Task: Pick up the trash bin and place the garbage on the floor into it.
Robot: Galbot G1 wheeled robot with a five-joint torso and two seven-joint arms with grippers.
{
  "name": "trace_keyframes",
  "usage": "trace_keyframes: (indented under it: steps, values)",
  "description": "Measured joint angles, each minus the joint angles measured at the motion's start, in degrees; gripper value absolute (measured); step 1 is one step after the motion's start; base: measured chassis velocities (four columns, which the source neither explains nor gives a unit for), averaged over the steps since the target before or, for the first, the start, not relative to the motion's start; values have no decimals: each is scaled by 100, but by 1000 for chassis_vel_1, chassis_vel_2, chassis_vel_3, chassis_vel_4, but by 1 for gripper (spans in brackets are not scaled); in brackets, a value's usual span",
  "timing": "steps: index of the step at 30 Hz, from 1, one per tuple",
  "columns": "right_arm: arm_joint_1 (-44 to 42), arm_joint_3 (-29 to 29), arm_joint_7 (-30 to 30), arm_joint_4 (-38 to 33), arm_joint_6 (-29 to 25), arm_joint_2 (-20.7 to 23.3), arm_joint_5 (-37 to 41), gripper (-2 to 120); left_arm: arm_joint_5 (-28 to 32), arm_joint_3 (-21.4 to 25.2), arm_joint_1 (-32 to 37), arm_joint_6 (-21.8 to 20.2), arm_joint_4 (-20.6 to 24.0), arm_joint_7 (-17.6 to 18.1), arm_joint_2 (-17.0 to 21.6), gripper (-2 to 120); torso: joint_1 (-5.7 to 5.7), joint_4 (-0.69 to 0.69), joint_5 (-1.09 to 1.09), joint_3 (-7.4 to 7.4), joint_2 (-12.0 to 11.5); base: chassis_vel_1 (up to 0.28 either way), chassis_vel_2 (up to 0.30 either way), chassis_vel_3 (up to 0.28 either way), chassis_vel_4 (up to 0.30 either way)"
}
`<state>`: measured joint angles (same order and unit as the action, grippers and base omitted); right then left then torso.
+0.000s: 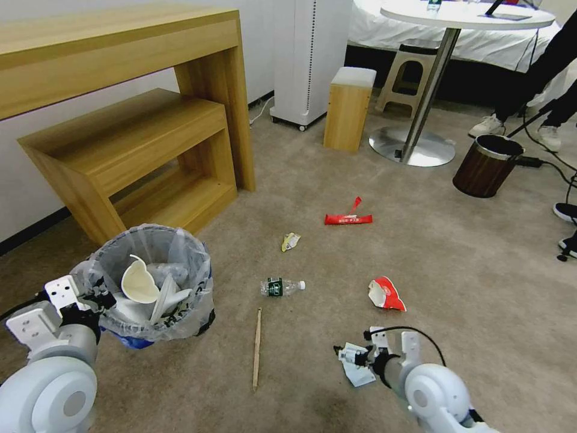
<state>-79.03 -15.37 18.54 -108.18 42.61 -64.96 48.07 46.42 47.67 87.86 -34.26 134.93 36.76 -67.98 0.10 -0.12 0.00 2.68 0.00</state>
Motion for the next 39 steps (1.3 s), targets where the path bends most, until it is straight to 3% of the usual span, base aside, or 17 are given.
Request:
trace_keyframes:
  steps: [12, 21, 39]
  values:
    - [247, 154, 624, 490, -31, -200, -34, 100, 1, 34, -24, -4, 1, -18, 15, 0, 1, 0, 0, 0, 0, 0, 0, 0, 0]
    - [187, 29, 634, 501, -39, -173, -210, 100, -20, -3, -34, -3, -21, -33, -4, 0, 1, 0, 0, 0, 0, 0, 0, 0, 0]
    - [567, 350, 271, 1589, -46, -562, -860, 100, -69, 7, 23, 14, 22, -40, -29, 0, 1, 0, 0, 0, 0, 0, 0, 0, 0]
